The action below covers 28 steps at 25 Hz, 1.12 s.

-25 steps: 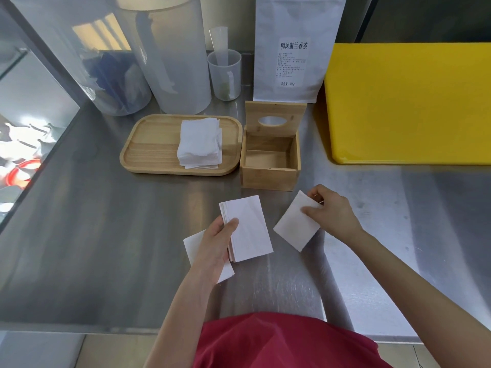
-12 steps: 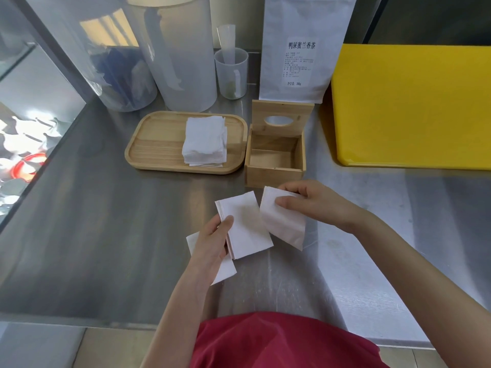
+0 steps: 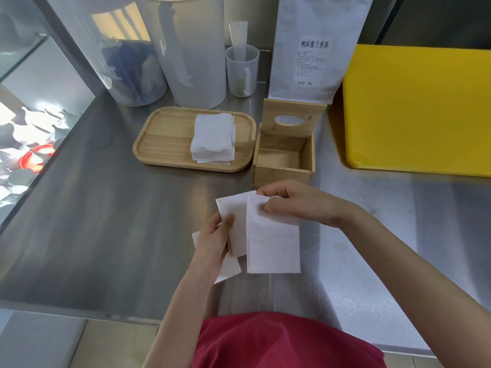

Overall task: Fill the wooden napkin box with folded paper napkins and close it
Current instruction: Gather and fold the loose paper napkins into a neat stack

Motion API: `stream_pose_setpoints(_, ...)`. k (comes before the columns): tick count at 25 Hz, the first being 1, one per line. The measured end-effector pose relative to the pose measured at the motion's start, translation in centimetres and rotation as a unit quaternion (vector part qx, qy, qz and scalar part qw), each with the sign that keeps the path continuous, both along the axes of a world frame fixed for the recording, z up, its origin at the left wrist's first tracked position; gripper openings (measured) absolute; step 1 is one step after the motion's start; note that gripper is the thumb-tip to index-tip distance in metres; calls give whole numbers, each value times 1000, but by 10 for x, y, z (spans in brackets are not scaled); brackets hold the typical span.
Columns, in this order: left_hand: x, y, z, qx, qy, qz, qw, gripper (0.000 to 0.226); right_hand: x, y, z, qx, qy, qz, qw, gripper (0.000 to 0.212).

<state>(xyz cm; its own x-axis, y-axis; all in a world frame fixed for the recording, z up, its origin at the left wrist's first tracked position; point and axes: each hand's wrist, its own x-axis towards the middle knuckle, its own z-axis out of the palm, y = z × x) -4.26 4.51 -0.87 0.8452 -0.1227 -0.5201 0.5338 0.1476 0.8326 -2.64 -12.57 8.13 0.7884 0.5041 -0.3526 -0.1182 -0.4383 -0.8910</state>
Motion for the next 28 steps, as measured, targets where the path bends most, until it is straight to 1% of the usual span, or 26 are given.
stream_pose_setpoints(2,0,-2,0,-5,12,-7,1000,24,2,4,-4,-43,-18,13,999,19)
stream_pose_setpoints(4,0,-3,1,-16,18,-20,1000,25,6,8,-12,-125,-68,34,989,15)
stream_pose_setpoints(6,-1,-4,1,-36,11,-39,999,25,9,13,-21,-185,-108,45,976,17)
stream_pose_setpoints(7,-2,-5,1,-48,10,-45,998,25,10,14,-26,-193,-115,33,974,21)
stream_pose_setpoints(9,-2,-6,1,-67,15,-47,997,25,13,14,-32,-185,-118,-14,975,24)
stream_pose_setpoints(12,-2,-8,0,-67,31,-34,997,25,14,13,-40,-176,-130,-67,974,22)
stream_pose_setpoints(15,-1,-11,2,-64,66,-15,996,24,13,15,-48,-174,-136,-91,971,20)
stream_pose_setpoints(18,1,-13,4,-90,104,-1,991,30,11,18,-52,-172,-143,-100,970,19)
stream_pose_setpoints(19,1,-11,5,-89,99,-4,991,31,11,19,-52,-172,-147,-99,969,19)
stream_pose_setpoints(23,-4,-3,4,-69,39,-57,995,26,13,22,-53,-161,-143,-95,972,18)
stream_pose_setpoints(28,-7,-2,4,-41,19,-54,998,24,15,27,-54,-163,-150,-82,972,20)
